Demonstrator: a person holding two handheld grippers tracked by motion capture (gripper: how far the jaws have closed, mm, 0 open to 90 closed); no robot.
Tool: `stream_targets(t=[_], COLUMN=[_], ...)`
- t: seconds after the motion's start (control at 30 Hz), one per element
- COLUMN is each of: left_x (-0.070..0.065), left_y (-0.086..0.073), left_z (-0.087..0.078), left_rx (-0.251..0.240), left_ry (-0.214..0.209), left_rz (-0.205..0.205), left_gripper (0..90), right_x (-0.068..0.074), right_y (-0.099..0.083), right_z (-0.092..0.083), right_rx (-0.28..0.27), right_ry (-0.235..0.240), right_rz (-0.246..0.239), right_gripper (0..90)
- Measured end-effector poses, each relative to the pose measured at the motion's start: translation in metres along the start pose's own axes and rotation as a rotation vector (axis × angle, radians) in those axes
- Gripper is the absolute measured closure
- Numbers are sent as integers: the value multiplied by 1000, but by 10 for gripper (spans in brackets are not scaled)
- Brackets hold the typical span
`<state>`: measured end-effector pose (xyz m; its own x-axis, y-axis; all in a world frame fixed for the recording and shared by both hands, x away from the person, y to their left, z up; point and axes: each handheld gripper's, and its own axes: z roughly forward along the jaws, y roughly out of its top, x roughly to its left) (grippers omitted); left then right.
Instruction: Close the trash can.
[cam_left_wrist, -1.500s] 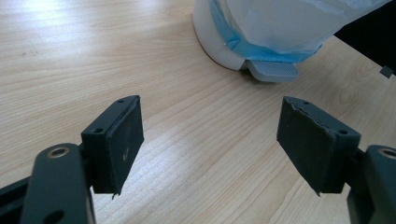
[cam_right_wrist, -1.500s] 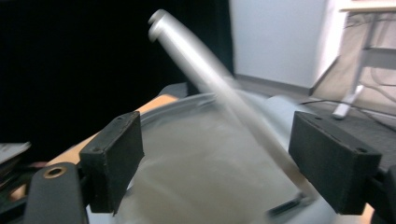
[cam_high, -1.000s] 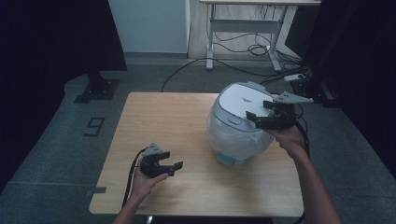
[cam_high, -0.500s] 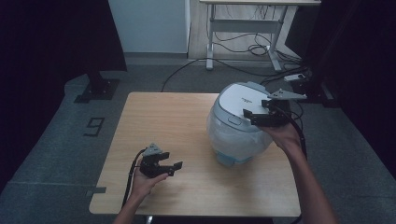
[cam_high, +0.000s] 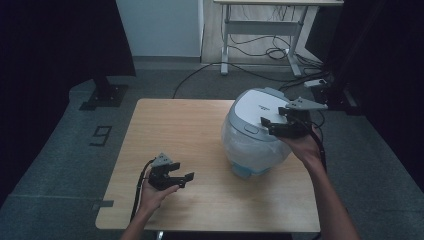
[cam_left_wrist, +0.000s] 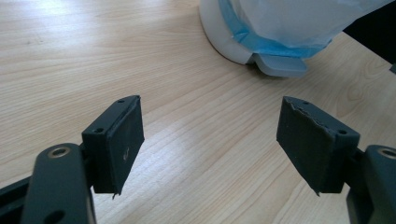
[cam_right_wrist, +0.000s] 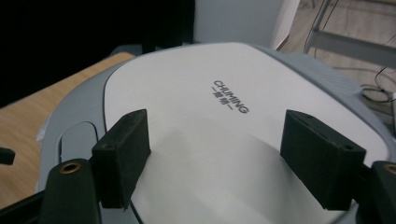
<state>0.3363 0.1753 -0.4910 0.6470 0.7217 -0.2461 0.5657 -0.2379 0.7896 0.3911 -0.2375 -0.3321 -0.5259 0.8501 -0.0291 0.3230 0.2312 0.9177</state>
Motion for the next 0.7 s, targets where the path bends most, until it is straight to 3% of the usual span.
stream_targets(t=[0.17,0.43,0.7], left_x=[3,3,8], left_y=[-1,-1,-4], left_z=[0,0,3], left_rx=[-2,-1,11], left_ry=[7,11,20], left_rz=[-8,-12,-23], left_gripper=[231,230,231], right_x=[-6,-14,-19], right_y=[-12,-31,-76], right_z=[-16,-50,-76], right_rx=[-69,-116,-128], right_ry=[12,6,8], right_rz=[32,61,95], right_gripper=[227,212,210])
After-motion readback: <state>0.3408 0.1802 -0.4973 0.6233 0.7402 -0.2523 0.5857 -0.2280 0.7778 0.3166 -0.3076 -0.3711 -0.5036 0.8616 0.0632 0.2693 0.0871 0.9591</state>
